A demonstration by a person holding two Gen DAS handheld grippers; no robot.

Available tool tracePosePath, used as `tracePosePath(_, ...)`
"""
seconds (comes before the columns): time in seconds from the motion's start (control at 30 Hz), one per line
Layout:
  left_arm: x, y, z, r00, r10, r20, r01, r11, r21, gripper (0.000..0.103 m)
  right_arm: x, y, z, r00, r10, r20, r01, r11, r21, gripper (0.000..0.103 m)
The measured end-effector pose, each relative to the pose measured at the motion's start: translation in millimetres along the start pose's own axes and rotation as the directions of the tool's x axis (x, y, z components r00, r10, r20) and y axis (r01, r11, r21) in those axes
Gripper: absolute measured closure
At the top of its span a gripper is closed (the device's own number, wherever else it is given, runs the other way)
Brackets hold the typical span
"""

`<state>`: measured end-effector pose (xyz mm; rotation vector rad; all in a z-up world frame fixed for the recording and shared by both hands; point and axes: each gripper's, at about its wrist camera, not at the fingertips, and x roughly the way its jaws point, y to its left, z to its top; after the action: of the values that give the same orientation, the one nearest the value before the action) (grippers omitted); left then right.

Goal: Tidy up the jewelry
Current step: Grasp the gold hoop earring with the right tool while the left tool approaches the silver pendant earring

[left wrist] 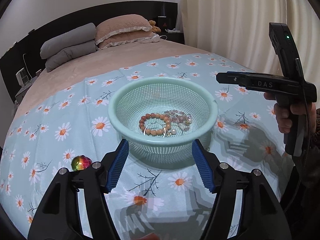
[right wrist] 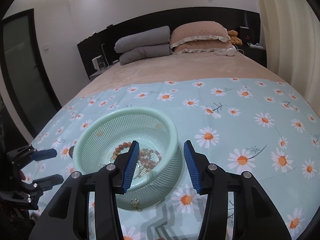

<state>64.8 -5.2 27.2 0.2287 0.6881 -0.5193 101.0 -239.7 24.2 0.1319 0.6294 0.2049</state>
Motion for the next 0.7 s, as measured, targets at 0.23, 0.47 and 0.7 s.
tracePosePath(0.23,10,-39,-23,1.0,-0.01,-0.022,0.011,0.999,0.034,0.037,-18,-14,-25,0.999,-0.024,-0.027,0.024,1.0,-0.011,0.059)
tracePosePath(0.47,18,-75,-45,0.996,-0.086,-0.03,0.088,0.995,0.045,0.036,-10,-15,-57,0.994,-0.015,-0.107,0.009,0.998,-0.058,0.059)
tracePosePath(0.7,32,-95,-58,0.984,-0.167,-0.065,0.171,0.984,0.047,0.036,-10,-20,-62,0.995,0.013,-0.095,-0.018,0.999,-0.047,0.059)
